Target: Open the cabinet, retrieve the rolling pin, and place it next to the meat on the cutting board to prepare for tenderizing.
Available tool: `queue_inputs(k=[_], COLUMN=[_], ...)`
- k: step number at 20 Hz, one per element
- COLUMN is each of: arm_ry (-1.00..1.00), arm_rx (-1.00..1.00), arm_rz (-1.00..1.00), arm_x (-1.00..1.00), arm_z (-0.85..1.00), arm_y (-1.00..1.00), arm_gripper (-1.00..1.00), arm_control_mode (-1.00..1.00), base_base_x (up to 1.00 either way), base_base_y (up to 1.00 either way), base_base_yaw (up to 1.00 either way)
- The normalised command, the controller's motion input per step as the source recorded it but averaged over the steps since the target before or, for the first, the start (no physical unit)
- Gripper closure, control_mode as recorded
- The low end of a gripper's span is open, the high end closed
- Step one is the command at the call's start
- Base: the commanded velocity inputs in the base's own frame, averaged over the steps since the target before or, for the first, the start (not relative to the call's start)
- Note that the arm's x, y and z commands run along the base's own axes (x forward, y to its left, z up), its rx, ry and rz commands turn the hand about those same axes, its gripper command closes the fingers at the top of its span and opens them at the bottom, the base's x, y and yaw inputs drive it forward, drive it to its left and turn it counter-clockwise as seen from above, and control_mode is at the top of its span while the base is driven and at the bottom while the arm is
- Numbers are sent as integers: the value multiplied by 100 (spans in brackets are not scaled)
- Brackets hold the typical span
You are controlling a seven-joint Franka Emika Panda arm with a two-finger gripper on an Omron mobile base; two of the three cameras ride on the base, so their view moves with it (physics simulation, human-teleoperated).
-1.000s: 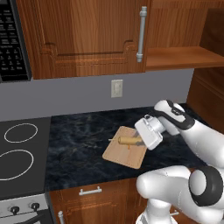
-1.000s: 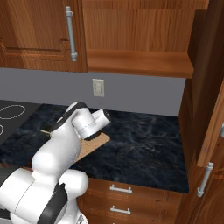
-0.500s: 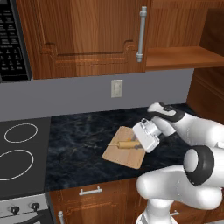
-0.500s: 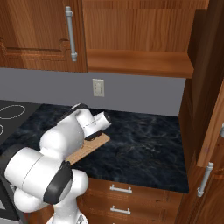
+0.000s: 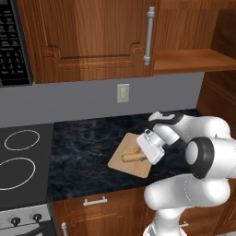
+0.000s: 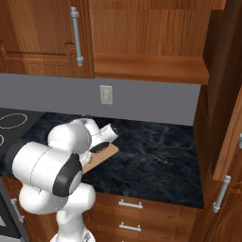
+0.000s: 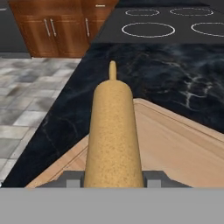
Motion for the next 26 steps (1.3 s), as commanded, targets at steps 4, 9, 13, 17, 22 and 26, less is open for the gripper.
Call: queue_inputs(k=[4, 9, 13, 17, 22, 26], arm_ry=[-3, -4, -2, -2, -4, -5], arm_rx=[-6, -4, 0, 0, 0, 0], arm_rz=[4, 4, 4, 4, 6, 6], arm_x=[12, 7, 0, 0, -1, -15], arm_z=[-29, -17, 0, 3, 17, 43], arm_y=[8, 11, 1, 0, 0, 0], arm_gripper=[100, -100, -100, -100, -100, -100], arm_control_mode=[-100, -100, -100, -100, -100, -100], base_base_x=[0, 0, 0, 0, 0, 0], base_base_y=[0, 0, 0, 0, 0, 0], base_base_yaw=[0, 0, 0, 0, 0, 0])
